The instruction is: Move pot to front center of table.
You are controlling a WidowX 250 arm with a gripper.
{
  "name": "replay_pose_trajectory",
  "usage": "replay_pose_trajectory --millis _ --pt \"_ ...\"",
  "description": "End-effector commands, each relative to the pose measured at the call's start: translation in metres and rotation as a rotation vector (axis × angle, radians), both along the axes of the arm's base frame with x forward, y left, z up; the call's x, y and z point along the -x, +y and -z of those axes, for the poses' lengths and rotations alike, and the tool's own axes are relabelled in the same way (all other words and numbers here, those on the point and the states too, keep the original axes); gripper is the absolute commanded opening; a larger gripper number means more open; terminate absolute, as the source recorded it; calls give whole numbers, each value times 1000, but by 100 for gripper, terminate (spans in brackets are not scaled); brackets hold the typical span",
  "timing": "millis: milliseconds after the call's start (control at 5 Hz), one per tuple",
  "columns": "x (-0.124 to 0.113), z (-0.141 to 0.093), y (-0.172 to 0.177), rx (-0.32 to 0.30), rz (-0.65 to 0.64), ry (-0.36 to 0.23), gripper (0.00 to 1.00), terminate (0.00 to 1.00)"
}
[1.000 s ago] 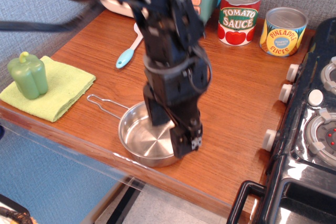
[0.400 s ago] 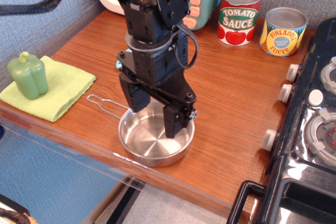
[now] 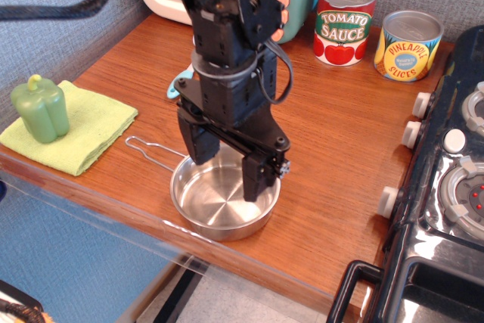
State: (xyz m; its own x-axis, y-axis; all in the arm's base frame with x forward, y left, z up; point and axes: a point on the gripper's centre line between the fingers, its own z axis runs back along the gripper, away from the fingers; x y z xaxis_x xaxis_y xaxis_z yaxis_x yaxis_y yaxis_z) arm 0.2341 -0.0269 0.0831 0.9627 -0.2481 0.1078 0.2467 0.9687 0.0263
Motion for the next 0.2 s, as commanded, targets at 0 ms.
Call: replay_pose_trajectory --millis 0 --pt "-2 -14 -1 3 5 -37 100 100"
